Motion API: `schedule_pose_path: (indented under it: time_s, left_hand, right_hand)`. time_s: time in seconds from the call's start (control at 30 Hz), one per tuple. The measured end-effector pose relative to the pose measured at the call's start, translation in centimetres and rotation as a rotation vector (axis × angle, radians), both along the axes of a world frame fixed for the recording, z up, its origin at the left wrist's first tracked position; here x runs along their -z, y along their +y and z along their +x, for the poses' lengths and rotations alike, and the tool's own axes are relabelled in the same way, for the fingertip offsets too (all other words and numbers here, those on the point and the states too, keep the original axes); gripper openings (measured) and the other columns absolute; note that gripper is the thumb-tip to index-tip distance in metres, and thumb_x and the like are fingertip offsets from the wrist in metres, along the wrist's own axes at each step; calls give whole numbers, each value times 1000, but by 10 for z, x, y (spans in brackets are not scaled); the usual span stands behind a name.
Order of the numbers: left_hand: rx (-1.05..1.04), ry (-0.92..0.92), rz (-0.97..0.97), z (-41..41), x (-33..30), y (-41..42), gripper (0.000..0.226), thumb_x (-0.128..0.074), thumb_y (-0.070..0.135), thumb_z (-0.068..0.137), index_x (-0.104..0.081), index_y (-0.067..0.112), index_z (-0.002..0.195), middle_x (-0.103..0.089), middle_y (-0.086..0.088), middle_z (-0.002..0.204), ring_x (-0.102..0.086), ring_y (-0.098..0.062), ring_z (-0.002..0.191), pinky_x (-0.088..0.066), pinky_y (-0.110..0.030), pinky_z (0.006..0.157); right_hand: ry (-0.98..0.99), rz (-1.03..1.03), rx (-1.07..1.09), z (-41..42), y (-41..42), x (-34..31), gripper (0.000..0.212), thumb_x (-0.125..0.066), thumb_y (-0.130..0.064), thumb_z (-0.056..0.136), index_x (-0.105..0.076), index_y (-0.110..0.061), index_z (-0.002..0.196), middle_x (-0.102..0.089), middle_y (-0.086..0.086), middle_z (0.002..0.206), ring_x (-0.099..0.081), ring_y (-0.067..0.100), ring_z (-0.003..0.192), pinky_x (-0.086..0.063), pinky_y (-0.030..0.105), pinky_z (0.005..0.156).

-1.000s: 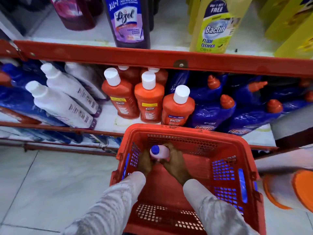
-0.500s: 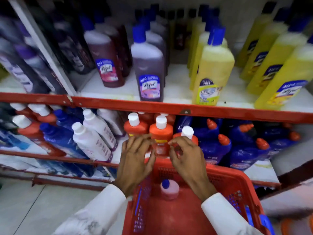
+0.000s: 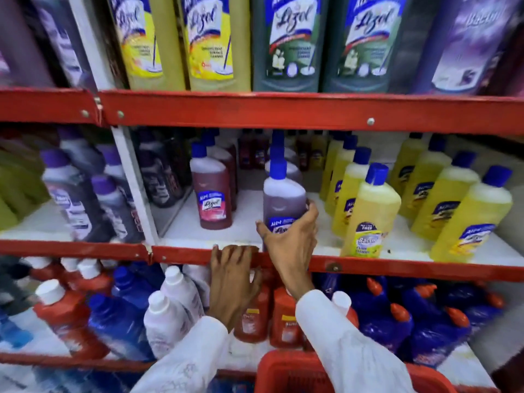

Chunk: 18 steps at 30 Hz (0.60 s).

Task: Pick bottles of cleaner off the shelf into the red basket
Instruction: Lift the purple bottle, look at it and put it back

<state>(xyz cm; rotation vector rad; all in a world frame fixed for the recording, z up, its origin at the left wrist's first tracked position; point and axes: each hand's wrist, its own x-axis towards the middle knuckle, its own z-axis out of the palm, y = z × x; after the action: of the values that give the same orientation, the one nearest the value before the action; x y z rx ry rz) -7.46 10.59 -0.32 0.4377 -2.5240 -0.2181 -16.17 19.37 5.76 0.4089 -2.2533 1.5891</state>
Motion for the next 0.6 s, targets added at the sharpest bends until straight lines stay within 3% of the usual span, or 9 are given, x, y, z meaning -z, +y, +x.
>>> schedule_pose_path:
  time_s: [0.1,0.23,0.33,0.4,0.43,0.53,0.6]
  left_hand:
    - [41,-25,-3,0,0,-6,39,-58,39,76,-56,28,113,-66,4,110,-56,-26,106,-34,-56,107]
    - [48,-44,-23,0,-1,-8,34,-59,37,77,-55,26,109,-66,2,106,-55,-26,102,-36,-57,103]
    - [58,-10,-8,0,4,-9,36,-61,35,78,-56,26,113,-67,2,110,-54,-26,105,-30,-58,107]
    - [68,35,6,-1,7,-8,36,-61,36,77,-56,26,112,-68,1,110,-53,-27,105,-25,-57,108]
    - [72,54,14,-2,9,-8,36,-59,36,77,-56,25,111,-68,1,109,-52,-27,104,-24,-57,108]
    - [55,70,32,-6,12,-9,34,-56,37,77,-60,24,108,-69,0,106,-53,-27,102,-27,-58,108]
    - [53,68,50,-9,15,-9,32,-55,37,77,-62,24,106,-70,1,105,-54,-27,101,-29,-59,107]
  right_hand:
    - [-25,-117,-42,-10,-11,-2,96,-89,-33,56,-34,-13,131,-53,10,124,-57,31,110,-55,48,90]
    - [-17,-186,-66,-14,-4,-10,91,-90,-24,54,-36,-10,126,-53,7,116,-58,30,104,-54,36,81]
    - [57,-305,-151,-9,16,-27,90,-85,-23,50,-38,-23,127,-56,1,114,-59,19,97,-52,24,76]
    - [78,-449,-378,-12,35,-43,86,-79,-15,42,-46,-25,121,-60,2,107,-60,17,88,-53,25,73]
    - [37,-556,-550,-14,45,-51,81,-75,-13,36,-53,-18,115,-63,6,99,-61,21,82,-53,29,70]
    - [-334,-886,-1056,-13,65,-64,69,-76,-18,17,-71,-3,84,-71,11,72,-66,27,63,-55,27,60]
    - [-473,-969,-1260,-9,73,-69,76,-75,-25,17,-64,2,87,-67,16,72,-63,31,63,-50,31,64]
